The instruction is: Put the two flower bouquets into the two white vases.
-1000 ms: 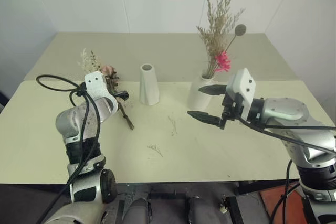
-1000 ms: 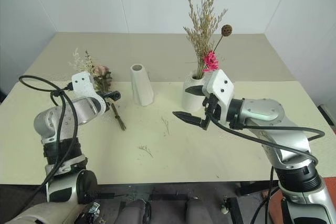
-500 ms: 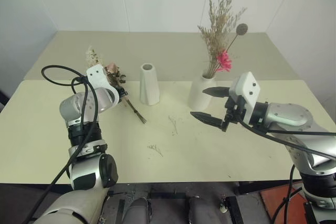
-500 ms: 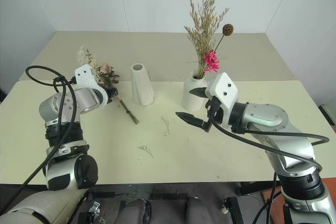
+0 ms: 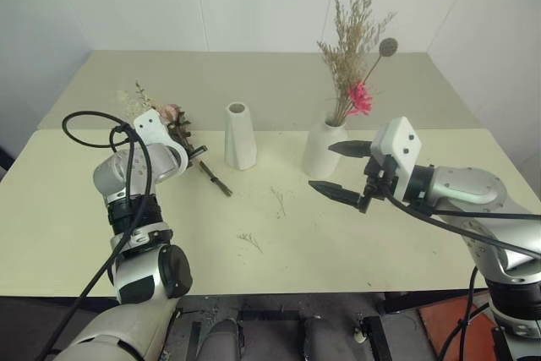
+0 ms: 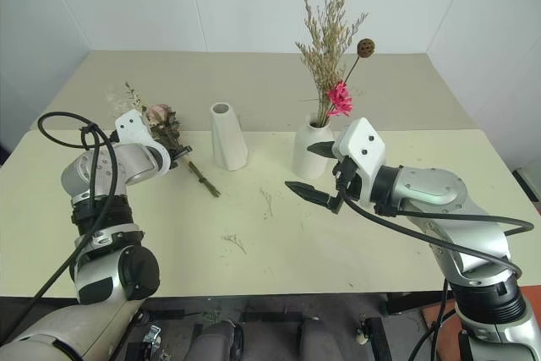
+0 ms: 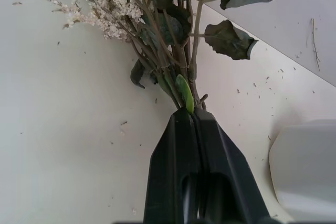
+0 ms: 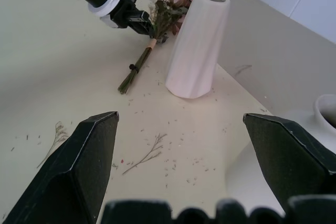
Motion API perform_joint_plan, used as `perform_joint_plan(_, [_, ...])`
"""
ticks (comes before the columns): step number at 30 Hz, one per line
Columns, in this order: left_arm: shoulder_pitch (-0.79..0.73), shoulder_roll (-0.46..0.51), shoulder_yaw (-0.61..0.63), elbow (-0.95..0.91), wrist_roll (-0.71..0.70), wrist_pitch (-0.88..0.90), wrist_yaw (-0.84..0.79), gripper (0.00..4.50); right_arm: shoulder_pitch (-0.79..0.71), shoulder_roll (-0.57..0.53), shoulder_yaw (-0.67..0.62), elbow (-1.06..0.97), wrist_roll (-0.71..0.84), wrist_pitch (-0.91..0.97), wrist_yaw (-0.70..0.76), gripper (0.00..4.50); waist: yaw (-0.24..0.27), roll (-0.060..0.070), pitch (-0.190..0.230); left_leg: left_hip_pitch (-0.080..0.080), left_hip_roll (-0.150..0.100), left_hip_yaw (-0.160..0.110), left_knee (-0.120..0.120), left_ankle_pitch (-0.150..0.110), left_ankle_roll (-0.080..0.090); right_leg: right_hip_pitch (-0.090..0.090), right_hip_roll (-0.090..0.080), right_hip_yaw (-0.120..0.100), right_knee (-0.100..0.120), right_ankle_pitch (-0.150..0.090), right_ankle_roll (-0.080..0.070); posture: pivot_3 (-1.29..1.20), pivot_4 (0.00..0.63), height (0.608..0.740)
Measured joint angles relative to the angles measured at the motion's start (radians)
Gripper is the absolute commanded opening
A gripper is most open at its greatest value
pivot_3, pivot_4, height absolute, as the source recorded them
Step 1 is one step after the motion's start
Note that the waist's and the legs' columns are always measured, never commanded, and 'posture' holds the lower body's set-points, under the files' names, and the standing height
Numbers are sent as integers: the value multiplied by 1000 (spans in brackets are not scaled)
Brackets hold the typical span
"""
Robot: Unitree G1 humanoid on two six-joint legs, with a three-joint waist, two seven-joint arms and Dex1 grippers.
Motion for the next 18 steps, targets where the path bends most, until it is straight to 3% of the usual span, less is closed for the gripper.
perform_joint_plan(4, [1, 8, -8, -34, 8, 9, 6, 21, 9, 0, -2, 0, -8, 0, -4, 4500, 0, 0, 0, 0, 0, 0, 0, 0, 0, 0, 0, 0, 0, 0, 0, 0, 150, 740])
perform_joint_plan(14, [13, 133, -103, -166, 50, -195, -120, 21, 15, 2, -7, -1, -31, -2, -4, 4500, 1, 0, 0, 0, 0, 0, 0, 0, -1, 0, 0, 0, 0, 0, 0, 0, 150, 740])
perform_joint_plan(18, [-19, 137, -76, -169, 20, -189, -136, 21, 15, 5, -7, -1, -37, -2, -4, 4500, 3, 0, 0, -1, 0, 0, 0, 0, 0, 0, 0, 0, 0, 0, 0, 0, 150, 740])
